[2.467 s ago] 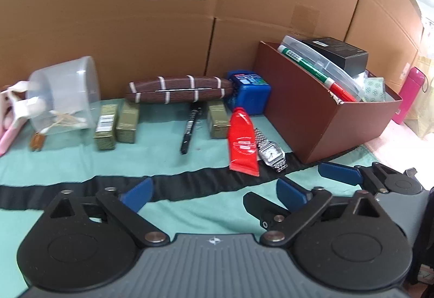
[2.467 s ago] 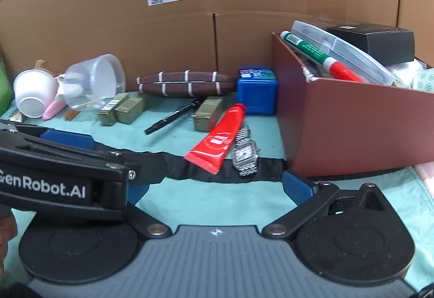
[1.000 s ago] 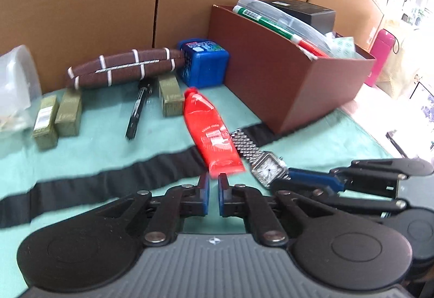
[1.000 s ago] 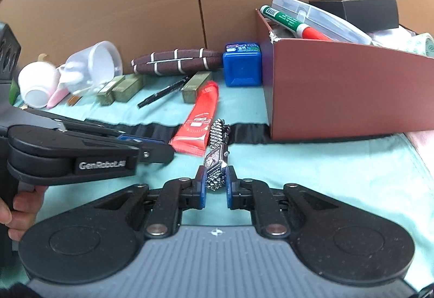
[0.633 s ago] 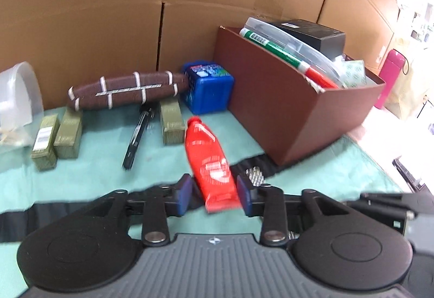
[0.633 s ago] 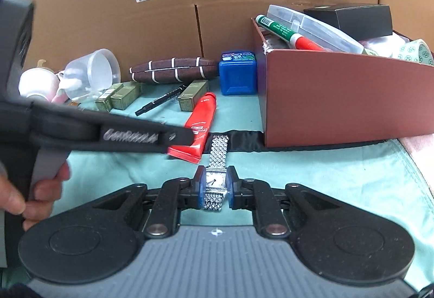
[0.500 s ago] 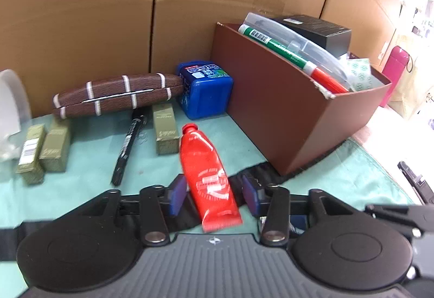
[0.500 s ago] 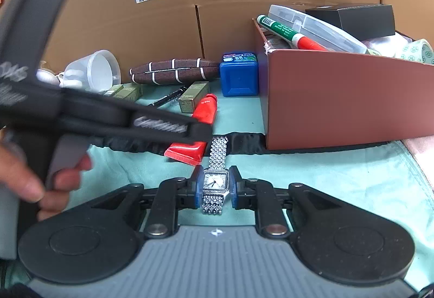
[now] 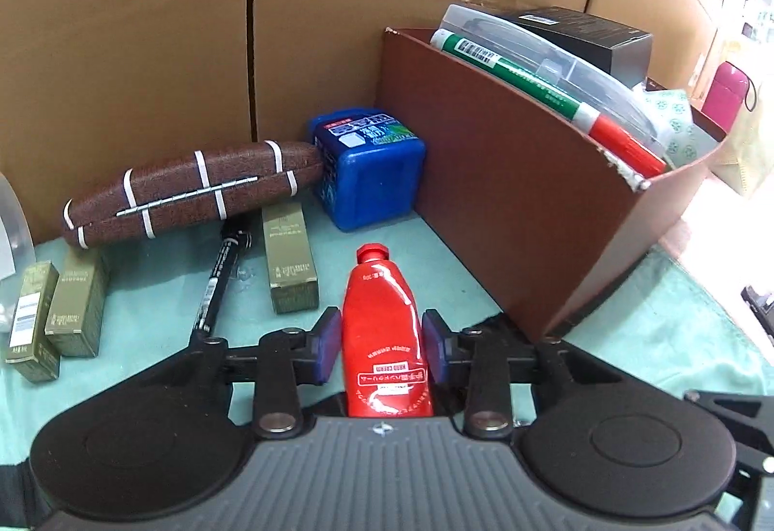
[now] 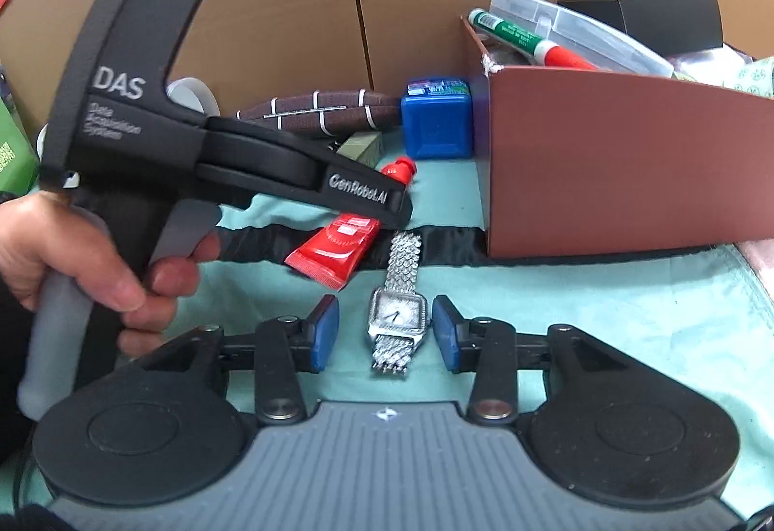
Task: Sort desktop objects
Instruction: 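Lift the red tube and the watch and carry both toward the brown box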
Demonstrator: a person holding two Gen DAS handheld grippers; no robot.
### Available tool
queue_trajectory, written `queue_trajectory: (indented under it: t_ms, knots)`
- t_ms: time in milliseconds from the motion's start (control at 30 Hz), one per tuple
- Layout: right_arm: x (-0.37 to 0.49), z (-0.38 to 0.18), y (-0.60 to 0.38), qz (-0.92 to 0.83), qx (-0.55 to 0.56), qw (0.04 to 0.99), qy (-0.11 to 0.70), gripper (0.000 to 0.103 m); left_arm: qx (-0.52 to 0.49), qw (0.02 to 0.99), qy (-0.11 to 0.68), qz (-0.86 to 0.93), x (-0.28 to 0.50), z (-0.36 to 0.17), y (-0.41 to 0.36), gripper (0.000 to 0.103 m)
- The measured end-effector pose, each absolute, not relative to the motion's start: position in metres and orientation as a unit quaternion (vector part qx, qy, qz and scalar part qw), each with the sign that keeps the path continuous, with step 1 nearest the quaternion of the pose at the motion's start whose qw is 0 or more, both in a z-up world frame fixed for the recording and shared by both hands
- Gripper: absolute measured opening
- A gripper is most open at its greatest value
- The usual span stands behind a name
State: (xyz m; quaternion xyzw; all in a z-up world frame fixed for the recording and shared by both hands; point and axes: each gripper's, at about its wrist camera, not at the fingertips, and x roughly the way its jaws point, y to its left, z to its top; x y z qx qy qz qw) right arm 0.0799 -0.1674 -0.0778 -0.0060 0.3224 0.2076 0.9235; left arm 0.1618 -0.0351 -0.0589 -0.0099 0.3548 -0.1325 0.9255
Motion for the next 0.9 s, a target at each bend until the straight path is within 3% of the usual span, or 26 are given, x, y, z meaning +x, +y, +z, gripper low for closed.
queue_trajectory:
  t_ms: [67, 167, 200, 267, 300, 500, 533, 567, 633, 900]
  knots:
    - [0.081, -0.078, -0.165, 0.205, -0.014, 0.924, 0.322, 0.042, -0.003, 0.925, 0.355, -0.134, 0.162, -0.059, -0.038, 0.038]
    - [0.081, -0.078, -0.16, 0.198, -0.035, 0.925, 0.322, 0.039, 0.009, 0.925, 0.352, -0.145, 0.166, -0.061, -0.046, 0.06]
    - [0.08, -0.078, -0.159, 0.194, -0.043, 0.926, 0.321, 0.03, 0.016, 0.925, 0.349, -0.15, 0.167, -0.062, -0.048, 0.061]
    - [0.078, -0.077, -0.162, 0.193, -0.042, 0.926, 0.322, 0.029, 0.04, 0.928, 0.339, -0.15, 0.165, -0.064, -0.051, 0.053]
    - [0.077, -0.077, -0.164, 0.195, -0.035, 0.925, 0.324, 0.029, 0.048, 0.929, 0.337, -0.143, 0.164, -0.064, -0.052, 0.037]
    - [0.069, -0.07, -0.171, 0.194, -0.017, 0.928, 0.319, 0.029, 0.023, 0.924, 0.347, -0.157, 0.152, -0.059, -0.04, 0.035]
    - [0.066, -0.067, -0.171, 0.193, -0.018, 0.929, 0.315, 0.029, 0.019, 0.925, 0.345, -0.158, 0.147, -0.057, -0.038, 0.031]
    - [0.065, -0.065, -0.172, 0.192, -0.018, 0.931, 0.311, 0.029, 0.012, 0.925, 0.342, -0.164, 0.142, -0.055, -0.036, 0.015]
    - [0.062, -0.059, -0.173, 0.19, -0.017, 0.934, 0.303, 0.029, 0.003, 0.93, 0.328, -0.168, 0.133, -0.045, -0.033, 0.002]
    - [0.047, -0.046, -0.178, 0.184, -0.02, 0.94, 0.286, 0.029, 0.01, 0.927, 0.333, -0.172, 0.119, -0.042, -0.033, 0.002]
